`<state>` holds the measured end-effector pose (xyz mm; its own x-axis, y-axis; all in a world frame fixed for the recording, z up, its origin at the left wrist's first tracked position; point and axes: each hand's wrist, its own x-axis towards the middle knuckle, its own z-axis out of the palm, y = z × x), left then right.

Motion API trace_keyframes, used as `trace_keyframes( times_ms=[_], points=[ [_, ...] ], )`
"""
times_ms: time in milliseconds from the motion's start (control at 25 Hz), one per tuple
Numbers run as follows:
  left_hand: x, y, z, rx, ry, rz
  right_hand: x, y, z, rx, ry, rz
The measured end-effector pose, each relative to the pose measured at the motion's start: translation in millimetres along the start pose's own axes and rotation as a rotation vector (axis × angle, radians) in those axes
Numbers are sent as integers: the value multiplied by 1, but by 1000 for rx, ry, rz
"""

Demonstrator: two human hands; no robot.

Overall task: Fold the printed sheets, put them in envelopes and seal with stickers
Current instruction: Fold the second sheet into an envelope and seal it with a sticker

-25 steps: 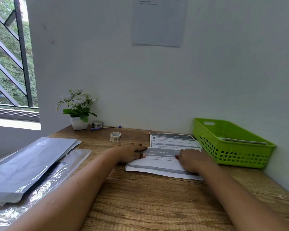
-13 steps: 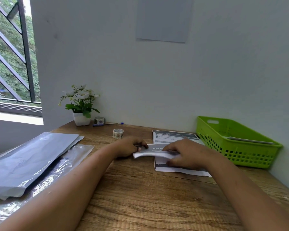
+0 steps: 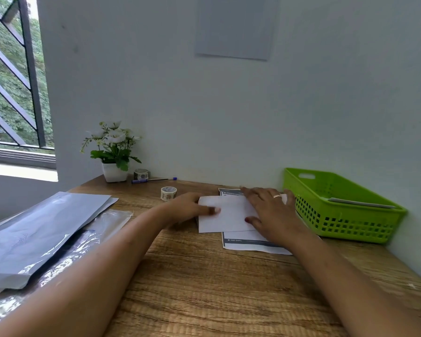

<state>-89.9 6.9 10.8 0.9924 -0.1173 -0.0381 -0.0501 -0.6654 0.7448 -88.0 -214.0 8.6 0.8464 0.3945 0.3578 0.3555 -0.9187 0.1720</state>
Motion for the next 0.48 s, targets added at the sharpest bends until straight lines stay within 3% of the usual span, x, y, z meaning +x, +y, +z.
trace_keyframes(
  times_ms=[200,320,400,480],
  points=[
    [6,-7,3,159,57,82,6,-16,16,65,-192,-65],
    [5,-4,8,307,82,166,7,-28,18,237,-293,-179],
    [6,1,17,495,30,187,5,-38,19,359,-348,-242],
    [3,6,26,531,-39,191,5,-42,19,381,-397,-270]
  ],
)
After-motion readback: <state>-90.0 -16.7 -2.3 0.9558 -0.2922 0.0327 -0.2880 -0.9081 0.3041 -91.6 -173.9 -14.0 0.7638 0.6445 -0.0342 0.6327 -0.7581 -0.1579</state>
